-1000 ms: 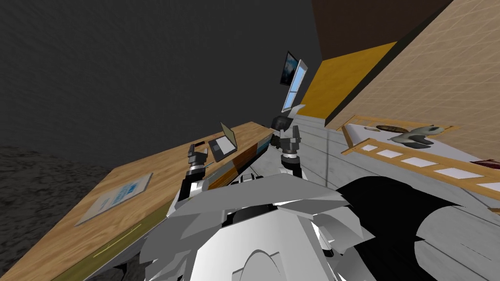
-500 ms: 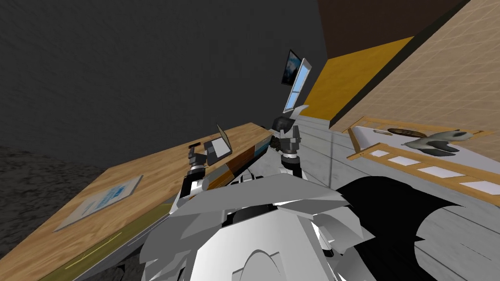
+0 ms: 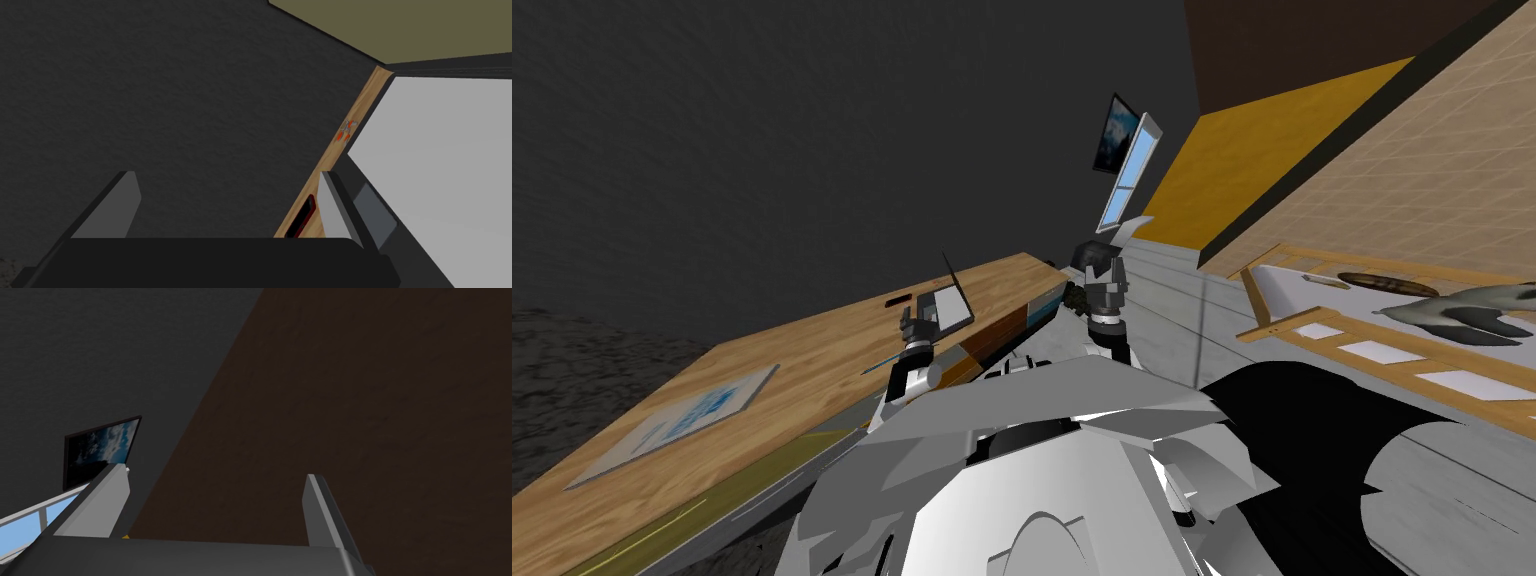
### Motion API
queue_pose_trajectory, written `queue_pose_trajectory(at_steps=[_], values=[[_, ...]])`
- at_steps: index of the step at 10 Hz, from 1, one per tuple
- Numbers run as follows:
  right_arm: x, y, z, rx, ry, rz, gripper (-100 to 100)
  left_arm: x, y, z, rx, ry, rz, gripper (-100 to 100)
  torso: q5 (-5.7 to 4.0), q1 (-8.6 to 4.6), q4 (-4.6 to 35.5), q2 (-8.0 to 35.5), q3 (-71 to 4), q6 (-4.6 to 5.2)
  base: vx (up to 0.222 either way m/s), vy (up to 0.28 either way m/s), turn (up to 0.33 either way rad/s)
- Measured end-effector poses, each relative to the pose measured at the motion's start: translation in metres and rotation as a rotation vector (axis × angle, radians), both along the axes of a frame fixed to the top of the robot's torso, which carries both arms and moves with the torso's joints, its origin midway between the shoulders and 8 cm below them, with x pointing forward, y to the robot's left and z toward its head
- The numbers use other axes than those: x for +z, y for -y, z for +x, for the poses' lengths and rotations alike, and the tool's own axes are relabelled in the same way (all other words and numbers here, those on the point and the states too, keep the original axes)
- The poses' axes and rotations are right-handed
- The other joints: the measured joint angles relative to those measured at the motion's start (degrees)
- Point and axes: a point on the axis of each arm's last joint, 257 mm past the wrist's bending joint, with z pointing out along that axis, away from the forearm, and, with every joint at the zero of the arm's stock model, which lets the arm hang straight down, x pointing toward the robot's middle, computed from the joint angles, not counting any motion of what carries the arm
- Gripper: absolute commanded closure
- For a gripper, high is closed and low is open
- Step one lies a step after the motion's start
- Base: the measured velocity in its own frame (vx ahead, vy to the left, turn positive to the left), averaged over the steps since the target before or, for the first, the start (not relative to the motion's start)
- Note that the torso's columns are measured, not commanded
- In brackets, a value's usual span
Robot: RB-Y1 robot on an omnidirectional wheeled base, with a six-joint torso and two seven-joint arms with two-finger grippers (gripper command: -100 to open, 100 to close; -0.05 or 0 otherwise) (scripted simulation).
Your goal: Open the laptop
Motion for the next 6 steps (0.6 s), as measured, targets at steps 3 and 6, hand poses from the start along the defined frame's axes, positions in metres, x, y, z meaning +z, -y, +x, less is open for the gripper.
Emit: queue_pose_trajectory(at_steps=[3,6], values=[[0.0,0.0,0.0,0.0,0.0,0.0,0,-0.027,-0.011,0.0,0.03,-0.038,-0.086,-100,0.1,0.32,0.0,0.0,0.0,-0.01,0.083,-0.186,0.08],[0.0,0.0,0.0,0.0,0.0,0.0,0,-0.054,-0.016,0.002,0.061,-0.07,-0.183,-100,0.01,-0.01,0.0,0.0,0.0,0.0,0.059,-0.189,0.072]])
